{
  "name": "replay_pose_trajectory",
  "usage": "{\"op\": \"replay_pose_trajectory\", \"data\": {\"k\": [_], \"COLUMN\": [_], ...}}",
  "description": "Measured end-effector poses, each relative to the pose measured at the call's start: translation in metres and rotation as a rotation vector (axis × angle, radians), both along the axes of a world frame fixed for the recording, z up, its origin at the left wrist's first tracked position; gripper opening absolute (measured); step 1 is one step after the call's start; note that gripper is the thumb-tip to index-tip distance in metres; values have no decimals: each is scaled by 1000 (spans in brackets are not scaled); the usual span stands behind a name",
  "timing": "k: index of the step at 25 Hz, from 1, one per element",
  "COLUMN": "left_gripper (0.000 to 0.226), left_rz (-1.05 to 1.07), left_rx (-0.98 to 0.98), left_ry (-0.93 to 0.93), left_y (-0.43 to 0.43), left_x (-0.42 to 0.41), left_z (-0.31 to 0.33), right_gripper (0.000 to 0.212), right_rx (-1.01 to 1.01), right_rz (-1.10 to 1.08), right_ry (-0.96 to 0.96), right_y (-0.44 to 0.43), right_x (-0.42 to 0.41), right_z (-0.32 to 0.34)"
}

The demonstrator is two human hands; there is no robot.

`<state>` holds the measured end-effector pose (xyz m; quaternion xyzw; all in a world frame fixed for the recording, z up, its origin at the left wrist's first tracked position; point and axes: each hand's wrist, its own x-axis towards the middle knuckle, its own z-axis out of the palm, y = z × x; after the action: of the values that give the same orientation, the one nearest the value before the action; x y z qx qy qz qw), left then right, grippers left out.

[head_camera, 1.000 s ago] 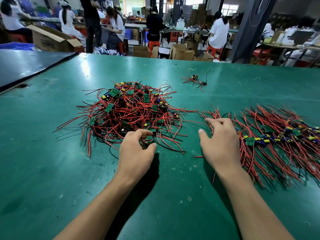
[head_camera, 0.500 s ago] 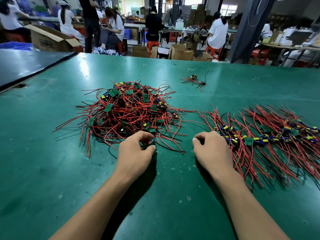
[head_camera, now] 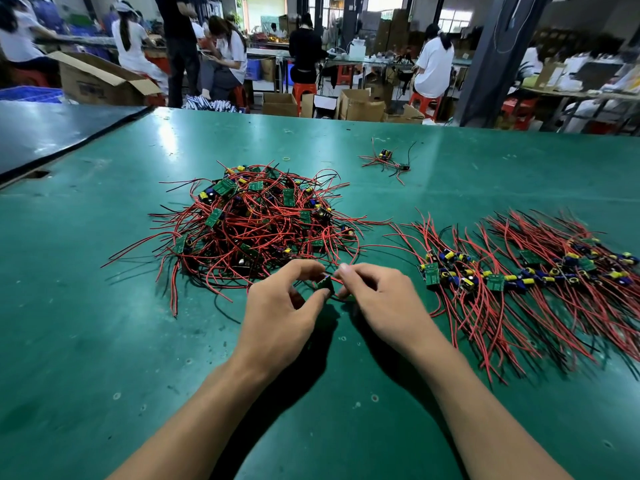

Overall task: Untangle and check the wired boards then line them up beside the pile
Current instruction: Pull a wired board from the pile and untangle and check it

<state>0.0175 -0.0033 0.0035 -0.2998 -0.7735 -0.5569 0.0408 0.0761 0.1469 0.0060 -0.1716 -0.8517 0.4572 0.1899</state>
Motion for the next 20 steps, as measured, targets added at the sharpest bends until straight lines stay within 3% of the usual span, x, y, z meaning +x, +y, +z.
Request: {"op": "replay_pose_trajectory", "data": {"k": [3,10,14,20], "left_gripper": [39,50,32,13], "left_rz": [-98,-16,65,-39], "left_rx": [8,106,98,177], "left_ry": [34,47,13,-246], "left_y": [0,2,0,3], "left_x": [3,2,-1,0], "left_z": [1,-3,-1,-1], "right_gripper": [46,10,14,13], "right_rx": [-39,-444,-533,-478], "right_rz": [45,222,270,282], "right_ry": [-53,1,43,103], "right_y": [-5,5,9,7], "right_x": [-2,2,2,5], "right_z": [0,1,-1,2]}}
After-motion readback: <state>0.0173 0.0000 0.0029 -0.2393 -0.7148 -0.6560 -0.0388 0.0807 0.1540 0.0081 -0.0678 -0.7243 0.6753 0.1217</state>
